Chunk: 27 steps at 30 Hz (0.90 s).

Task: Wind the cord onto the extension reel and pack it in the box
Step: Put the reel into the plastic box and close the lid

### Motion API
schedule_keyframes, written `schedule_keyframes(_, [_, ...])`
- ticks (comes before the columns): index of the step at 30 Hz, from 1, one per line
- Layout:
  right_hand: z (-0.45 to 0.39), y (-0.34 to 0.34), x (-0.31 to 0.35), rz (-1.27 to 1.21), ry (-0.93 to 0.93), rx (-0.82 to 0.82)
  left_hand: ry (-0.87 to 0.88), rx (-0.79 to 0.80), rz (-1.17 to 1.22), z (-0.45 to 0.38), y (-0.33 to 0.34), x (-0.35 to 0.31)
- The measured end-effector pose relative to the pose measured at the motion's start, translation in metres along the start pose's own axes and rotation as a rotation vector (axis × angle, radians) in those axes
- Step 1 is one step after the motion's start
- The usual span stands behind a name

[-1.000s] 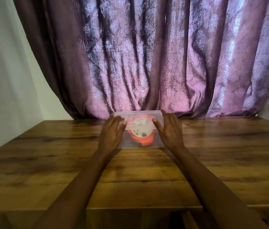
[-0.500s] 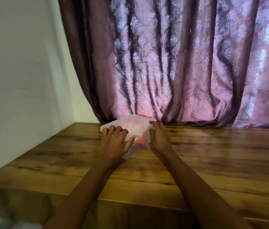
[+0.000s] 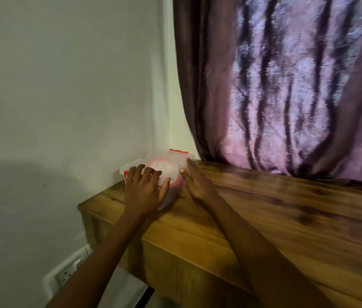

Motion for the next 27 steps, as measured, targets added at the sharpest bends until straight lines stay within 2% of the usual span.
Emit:
schedule_keyframes(9, [-0.054, 0.068, 0.04, 0.027, 0.031, 0.14, -0.098, 0.155, 0.019, -0.003, 0.018, 0.081])
schedule_keyframes(16, [-0.055, 0.076, 0.042, 0.013, 0.005, 0.15, -0.097, 0.118, 0.044, -0.004, 0.019, 0.089])
schedule_keyframes(19, [-0.058, 0.065, 0.037, -0.041, 0.035, 0.22, -0.151, 0.135, 0.06, -0.007, 0.02, 0.092])
schedule_keyframes(23, [-0.06, 0.022, 0.025, 0.08, 0.006, 0.237, -0.257, 0.172, 0.043, -0.016, 0.018, 0.094])
schedule_keyframes(27, [-0.043, -0.028, -0.011, 0.183, 0.043, 0.166, -0.141, 0.097, 0.027, -0.031, 0.004, 0.045])
Point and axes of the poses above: each hand's wrist, its own z-axis away from the middle knuckle, its own y-axis out of the palm, x = y × z, the point moved 8 cm from there along -z, towards the middle knuckle, and after that the axes turned 2 degrees about -z, right-handed, at the moved point
